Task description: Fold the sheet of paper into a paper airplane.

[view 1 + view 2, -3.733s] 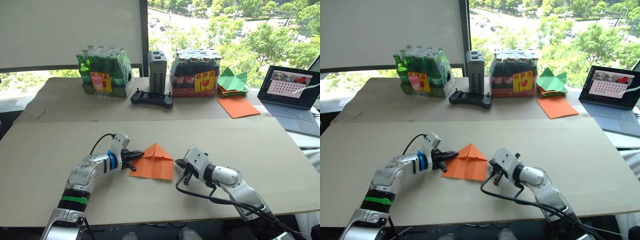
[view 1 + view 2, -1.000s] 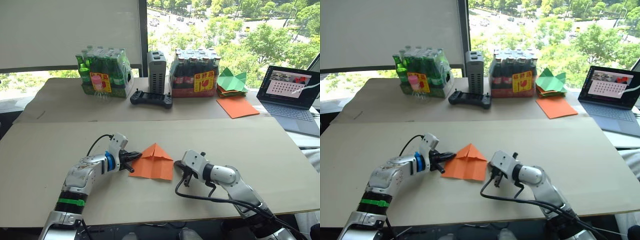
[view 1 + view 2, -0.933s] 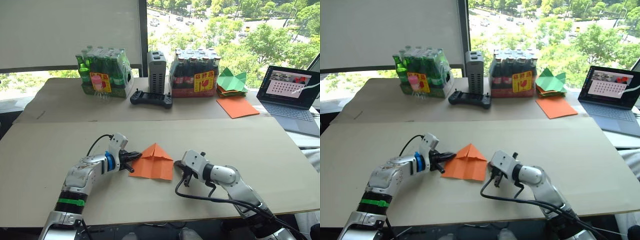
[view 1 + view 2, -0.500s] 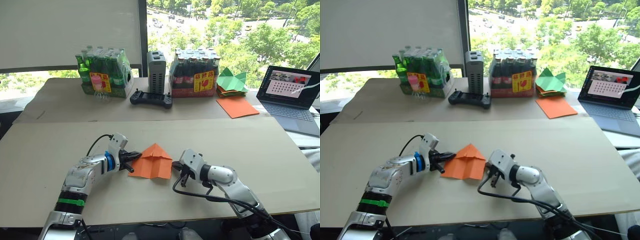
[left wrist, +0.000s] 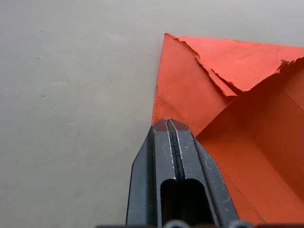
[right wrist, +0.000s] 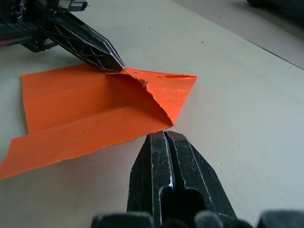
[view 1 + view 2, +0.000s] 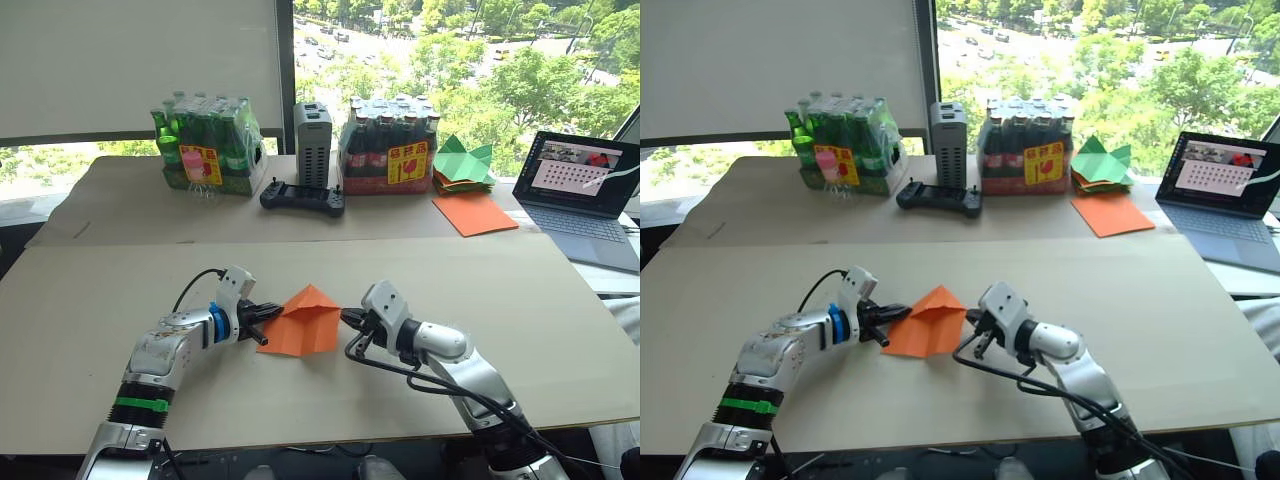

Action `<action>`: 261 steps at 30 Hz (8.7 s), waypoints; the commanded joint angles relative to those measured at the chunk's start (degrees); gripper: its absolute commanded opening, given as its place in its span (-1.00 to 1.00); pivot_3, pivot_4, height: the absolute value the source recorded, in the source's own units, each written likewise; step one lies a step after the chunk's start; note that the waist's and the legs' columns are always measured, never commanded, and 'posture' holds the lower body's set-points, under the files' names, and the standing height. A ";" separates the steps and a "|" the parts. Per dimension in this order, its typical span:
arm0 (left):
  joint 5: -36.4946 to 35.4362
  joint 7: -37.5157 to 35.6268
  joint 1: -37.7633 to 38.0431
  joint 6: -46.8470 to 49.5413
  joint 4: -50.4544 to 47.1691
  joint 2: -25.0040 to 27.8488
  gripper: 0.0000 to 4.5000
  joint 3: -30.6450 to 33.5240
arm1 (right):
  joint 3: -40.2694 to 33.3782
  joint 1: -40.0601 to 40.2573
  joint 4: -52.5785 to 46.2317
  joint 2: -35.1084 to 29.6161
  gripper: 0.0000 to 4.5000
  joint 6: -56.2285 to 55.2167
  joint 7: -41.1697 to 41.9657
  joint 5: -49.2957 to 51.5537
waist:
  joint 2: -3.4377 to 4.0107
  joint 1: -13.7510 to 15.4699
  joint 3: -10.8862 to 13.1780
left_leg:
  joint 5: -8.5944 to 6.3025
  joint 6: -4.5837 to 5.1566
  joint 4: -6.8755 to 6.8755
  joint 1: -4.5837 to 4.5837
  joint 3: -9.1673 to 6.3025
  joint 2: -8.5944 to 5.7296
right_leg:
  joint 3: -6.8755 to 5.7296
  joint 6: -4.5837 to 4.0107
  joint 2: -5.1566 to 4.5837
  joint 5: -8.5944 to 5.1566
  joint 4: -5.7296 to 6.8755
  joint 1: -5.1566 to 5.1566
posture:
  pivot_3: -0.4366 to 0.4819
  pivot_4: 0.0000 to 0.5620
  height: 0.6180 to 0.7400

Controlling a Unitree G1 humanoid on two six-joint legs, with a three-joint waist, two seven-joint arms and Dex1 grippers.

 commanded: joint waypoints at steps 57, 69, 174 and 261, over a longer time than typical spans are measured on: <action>0.82 0.82 2.79 -0.71 -1.03 0.79 -1.00 -0.02 | 8.26 -8.14 10.57 14.38 -0.99 -0.27 -5.96 -1.15 | 0.00 -0.63 0.00 | 0.00 0.00 0.13 0.05 -0.02 0.02 | 0.00 -0.01 0.02 -0.01 0.27 -0.05 | -0.05 -0.47 1.00; -0.56 2.94 5.12 0.80 -4.16 2.25 -1.00 4.85 | 11.18 -10.48 18.40 14.94 -0.99 -2.48 -6.71 -5.84 | 0.00 -1.43 0.00 | 0.00 0.00 0.12 0.10 -0.04 0.06 | 0.00 -0.01 0.05 -0.02 0.33 -0.06 | -0.05 -0.47 1.00; -0.95 1.66 3.31 -0.56 -2.21 2.02 -1.00 1.15 | 3.94 -15.56 31.73 17.96 -0.99 2.80 -18.79 -6.22 | 0.00 -1.13 -0.01 | 0.00 0.00 0.11 0.16 -0.04 0.02 | 0.00 -0.01 0.01 -0.03 0.30 0.01 | -0.05 -0.47 1.00; -1.11 1.77 3.38 -0.24 -2.17 2.03 -1.00 1.39 | 11.98 -2.63 6.07 8.45 -0.99 14.96 1.64 -1.67 | -0.01 -1.29 -0.01 | 0.00 0.00 -0.07 0.17 -0.02 0.14 | 0.02 -0.02 0.13 -0.06 0.23 -0.07 | -0.05 -0.47 1.00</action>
